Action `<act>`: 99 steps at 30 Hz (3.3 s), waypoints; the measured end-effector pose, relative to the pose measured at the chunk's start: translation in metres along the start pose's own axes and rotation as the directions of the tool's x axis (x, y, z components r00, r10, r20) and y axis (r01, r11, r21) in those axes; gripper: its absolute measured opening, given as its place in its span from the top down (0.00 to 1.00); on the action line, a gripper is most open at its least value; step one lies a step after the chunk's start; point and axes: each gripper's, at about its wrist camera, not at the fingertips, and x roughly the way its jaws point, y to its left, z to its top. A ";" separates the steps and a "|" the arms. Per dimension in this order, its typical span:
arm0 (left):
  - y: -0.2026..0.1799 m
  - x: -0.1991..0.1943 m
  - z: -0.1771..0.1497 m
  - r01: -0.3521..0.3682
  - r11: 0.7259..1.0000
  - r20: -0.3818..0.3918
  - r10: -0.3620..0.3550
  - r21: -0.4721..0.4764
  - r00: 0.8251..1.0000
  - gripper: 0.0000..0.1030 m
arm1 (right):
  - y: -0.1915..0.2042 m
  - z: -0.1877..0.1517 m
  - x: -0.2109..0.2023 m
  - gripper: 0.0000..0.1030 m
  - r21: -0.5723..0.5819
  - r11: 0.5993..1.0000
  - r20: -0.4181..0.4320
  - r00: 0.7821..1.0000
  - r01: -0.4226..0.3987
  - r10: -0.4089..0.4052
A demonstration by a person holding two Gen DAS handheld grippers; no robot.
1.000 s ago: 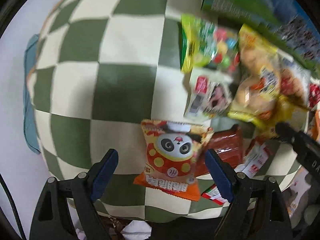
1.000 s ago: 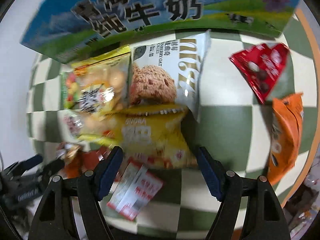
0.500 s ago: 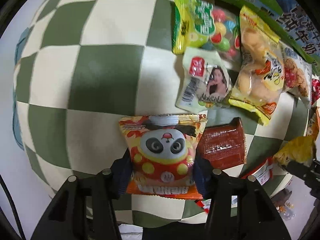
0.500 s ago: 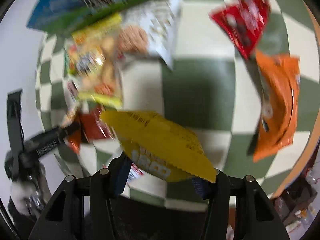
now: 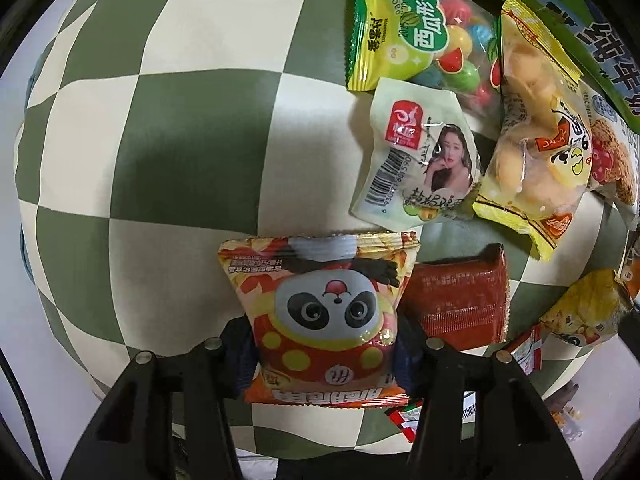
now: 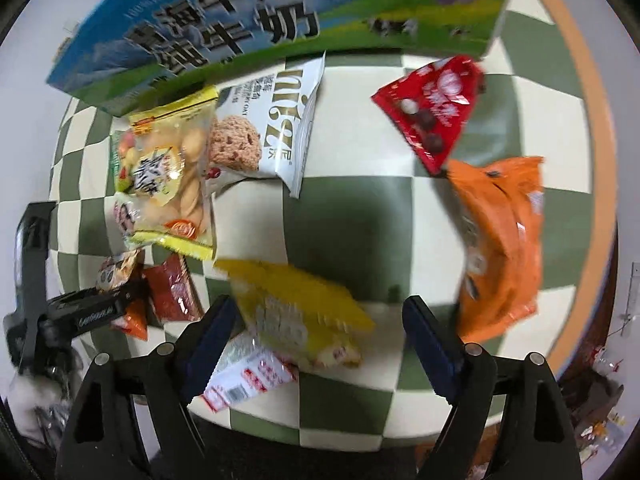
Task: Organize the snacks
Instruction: 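Grasp the panda chip bag with the left gripper while the right grasps the yellow Guoba bag, then lower both bags into the box and open both grippers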
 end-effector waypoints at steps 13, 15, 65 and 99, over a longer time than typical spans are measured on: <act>-0.002 0.002 0.001 -0.002 1.000 -0.018 0.001 -0.019 1.000 0.50 | 0.028 -0.020 0.046 0.51 0.081 0.993 -0.015 0.996 -0.083 0.084; -0.003 0.003 0.002 -0.002 1.000 -0.020 0.001 -0.023 1.000 0.50 | 0.031 -0.014 0.052 0.51 0.073 0.994 -0.006 0.997 -0.078 0.079; -0.119 -0.199 0.276 0.026 0.992 0.283 -0.060 0.123 0.957 0.58 | -0.002 0.328 -0.103 0.55 0.079 0.994 0.240 0.969 -0.074 0.053; -0.121 -0.205 0.220 0.046 0.991 0.329 -0.084 0.124 0.941 0.06 | 0.016 0.264 -0.082 0.09 -0.030 0.999 0.223 0.975 0.023 -0.015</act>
